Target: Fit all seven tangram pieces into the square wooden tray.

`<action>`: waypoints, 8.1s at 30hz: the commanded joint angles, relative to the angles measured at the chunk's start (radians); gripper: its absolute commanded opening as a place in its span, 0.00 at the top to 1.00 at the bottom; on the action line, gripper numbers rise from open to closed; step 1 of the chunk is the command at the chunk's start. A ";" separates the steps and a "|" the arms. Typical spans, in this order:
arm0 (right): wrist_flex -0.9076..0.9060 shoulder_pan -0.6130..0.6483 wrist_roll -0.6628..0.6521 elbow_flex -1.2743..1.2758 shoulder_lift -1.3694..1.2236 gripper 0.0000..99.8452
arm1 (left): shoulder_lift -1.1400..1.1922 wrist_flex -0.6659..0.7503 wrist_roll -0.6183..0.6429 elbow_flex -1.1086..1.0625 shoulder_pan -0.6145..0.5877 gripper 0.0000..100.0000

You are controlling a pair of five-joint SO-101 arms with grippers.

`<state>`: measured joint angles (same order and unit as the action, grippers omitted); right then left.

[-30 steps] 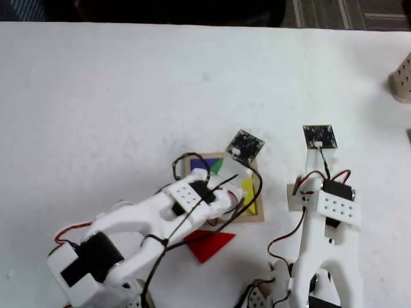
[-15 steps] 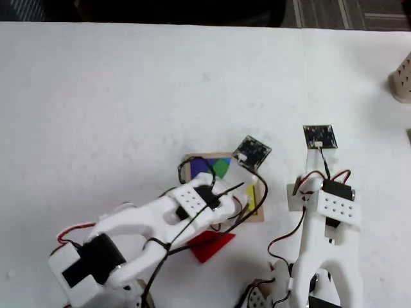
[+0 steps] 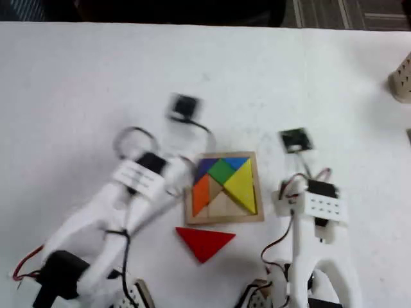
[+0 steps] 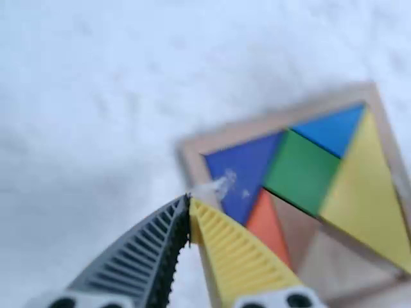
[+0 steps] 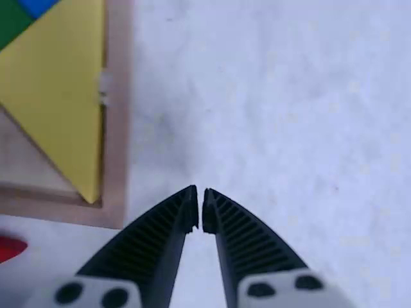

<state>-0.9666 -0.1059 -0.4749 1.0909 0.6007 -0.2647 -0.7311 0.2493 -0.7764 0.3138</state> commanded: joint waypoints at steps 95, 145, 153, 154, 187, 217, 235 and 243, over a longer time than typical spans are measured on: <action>-0.056 0.977 0.021 0.005 -0.068 0.79 | 0.394 0.242 0.005 0.302 -0.466 0.98; -0.016 1.239 0.382 -0.354 -0.492 0.68 | 0.395 0.193 0.012 0.341 -0.527 0.85; -0.085 1.236 0.382 -0.439 -0.595 0.68 | 0.395 0.187 0.012 0.339 -0.527 0.85; -0.091 1.236 0.382 -0.442 -0.599 0.68 | 0.395 0.176 0.012 0.341 -0.527 0.85; -0.137 1.063 0.353 -0.442 -0.558 0.91 | 0.394 0.172 0.012 0.341 -0.524 0.85; -0.125 0.559 0.655 -0.572 -0.512 0.84 | 0.394 0.175 0.012 0.344 -0.524 0.85; -0.326 0.369 0.365 -0.689 -0.443 0.77 | 0.394 0.172 0.005 0.339 -0.469 0.85; -0.186 0.074 0.281 -0.334 -0.176 0.95 | 0.386 0.172 0.005 0.279 -0.288 0.95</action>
<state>-1.2029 0.0721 -0.1695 0.6674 0.3061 0.1404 -0.5547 0.2493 -0.5079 -0.0422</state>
